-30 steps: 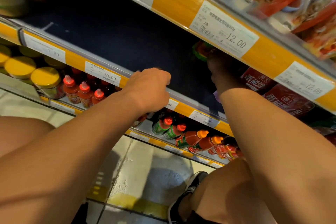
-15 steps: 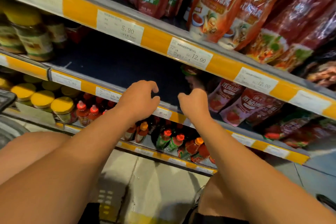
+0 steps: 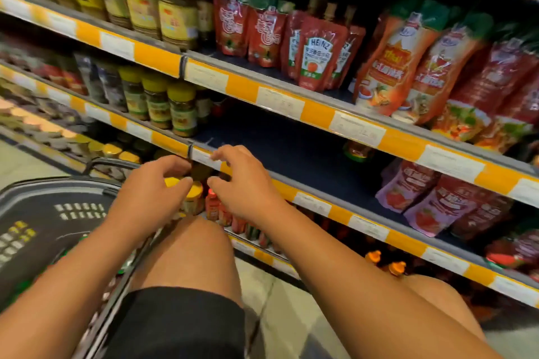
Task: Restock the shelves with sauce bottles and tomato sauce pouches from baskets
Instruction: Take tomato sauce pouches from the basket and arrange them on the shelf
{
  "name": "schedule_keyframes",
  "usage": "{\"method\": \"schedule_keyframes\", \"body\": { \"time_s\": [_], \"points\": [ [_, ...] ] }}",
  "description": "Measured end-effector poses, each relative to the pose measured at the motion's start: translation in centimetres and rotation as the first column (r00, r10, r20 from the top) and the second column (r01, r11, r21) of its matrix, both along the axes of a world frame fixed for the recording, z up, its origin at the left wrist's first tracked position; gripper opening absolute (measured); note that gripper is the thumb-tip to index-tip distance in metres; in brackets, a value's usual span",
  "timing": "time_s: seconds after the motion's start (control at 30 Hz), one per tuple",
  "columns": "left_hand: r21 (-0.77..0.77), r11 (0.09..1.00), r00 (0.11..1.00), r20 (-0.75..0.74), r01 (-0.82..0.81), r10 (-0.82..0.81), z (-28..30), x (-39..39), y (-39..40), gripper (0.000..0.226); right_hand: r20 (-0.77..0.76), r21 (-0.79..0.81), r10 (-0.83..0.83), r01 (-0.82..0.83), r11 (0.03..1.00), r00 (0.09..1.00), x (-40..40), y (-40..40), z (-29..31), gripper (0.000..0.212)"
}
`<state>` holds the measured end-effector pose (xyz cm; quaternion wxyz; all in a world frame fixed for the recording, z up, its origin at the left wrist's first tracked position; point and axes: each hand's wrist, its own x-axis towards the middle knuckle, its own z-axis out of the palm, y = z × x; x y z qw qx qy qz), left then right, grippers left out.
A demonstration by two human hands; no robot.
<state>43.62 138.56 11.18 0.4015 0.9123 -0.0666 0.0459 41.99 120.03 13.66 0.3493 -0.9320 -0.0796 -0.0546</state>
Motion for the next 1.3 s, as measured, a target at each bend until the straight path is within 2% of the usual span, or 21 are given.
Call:
{"method": "schedule_keyframes", "body": {
  "time_s": [0.13, 0.23, 0.33, 0.47, 0.6, 0.73, 0.8, 0.87, 0.97, 1.03, 1.07, 1.13, 1.17, 1.23, 1.3],
  "points": [
    [0.017, 0.986, 0.985, -0.042, -0.166, 0.166, -1.6, -2.8, 10.3, 0.023, -0.055, -0.069, 0.161, -0.164, 0.984, 0.985, 0.6, 7.4, 0.2, 0.041],
    [0.015, 0.962, 0.959, -0.076, -0.271, 0.271, -3.2, -5.5, 16.9, 0.027, -0.152, -0.152, 0.247, -0.269, 0.951, 0.957, 0.8, 12.5, -0.4, 0.041],
    [0.046, 0.933, 0.926, -0.118, -0.357, 0.36, -5.5, -7.8, 22.1, 0.032, -0.243, -0.216, 0.305, -0.358, 0.908, 0.921, 1.0, 17.1, -1.6, 0.049],
    [0.121, 0.883, 0.856, -0.22, -0.453, 0.468, -9.7, -10.2, 26.6, 0.032, -0.322, -0.233, 0.335, -0.417, 0.878, 0.886, 1.1, 22.3, -4.3, 0.046],
    [0.124, 0.854, 0.768, -0.388, -0.505, 0.51, -14.2, -11.7, 27.7, 0.036, -0.419, -0.263, 0.354, -0.485, 0.834, 0.836, 1.1, 26.0, -7.6, 0.049],
    [0.125, 0.819, 0.682, -0.492, -0.56, 0.541, -17.8, -11.8, 27.8, 0.02, -0.504, -0.274, 0.365, -0.546, 0.792, 0.783, 1.2, 28.5, -11.1, 0.052],
    [0.147, 0.798, 0.605, -0.576, -0.585, 0.55, -19.5, -11.5, 27.7, 0.003, -0.548, -0.253, 0.354, -0.553, 0.794, 0.758, 1.4, 29.2, -12.9, 0.053],
    [0.17, 0.803, 0.56, -0.634, -0.572, 0.534, -21.0, -11.2, 27.4, 0.009, -0.616, -0.224, 0.322, -0.552, 0.804, 0.719, 1.3, 29.5, -14.8, 0.052],
    [0.18, 0.807, 0.478, -0.726, -0.562, 0.495, -21.8, -10.6, 26.1, 0.013, -0.694, -0.22, 0.261, -0.543, 0.81, 0.671, 1.1, 29.4, -17.4, 0.035],
    [0.156, 0.762, 0.413, -0.763, -0.628, 0.497, -22.5, -10.6, 25.4, 0.017, -0.722, -0.216, 0.24, -0.542, 0.812, 0.649, 1.2, 29.4, -18.8, 0.024],
    [0.136, 0.732, 0.39, -0.773, -0.668, 0.5, -22.8, -10.8, 25.1, 0.011, -0.729, -0.213, 0.237, -0.541, 0.814, 0.643, 1.3, 29.5, -19.3, 0.024],
    [0.12, 0.647, 0.315, -0.797, -0.753, 0.515, -24.3, -11.1, 25.1, 0.052, -0.74, -0.21, 0.233, -0.546, 0.811, 0.631, 1.8, 29.5, -20.0, 0.034],
    [0.102, 0.617, 0.296, -0.809, -0.78, 0.508, -24.7, -11.3, 25.2, 0.066, -0.747, -0.201, 0.234, -0.548, 0.812, 0.622, 2.1, 29.6, -20.4, 0.044],
    [0.093, 0.565, 0.262, -0.817, -0.82, 0.514, -25.9, -11.6, 25.7, 0.077, -0.751, -0.201, 0.23, -0.546, 0.814, 0.619, 2.7, 29.8, -20.9, 0.059],
    [0.076, 0.499, 0.228, -0.823, -0.863, 0.52, -26.5, -11.7, 25.8, 0.078, -0.75, -0.21, 0.222, -0.544, 0.812, 0.622, 3.1, 30.3, -21.3, 0.061]
  ]
}}
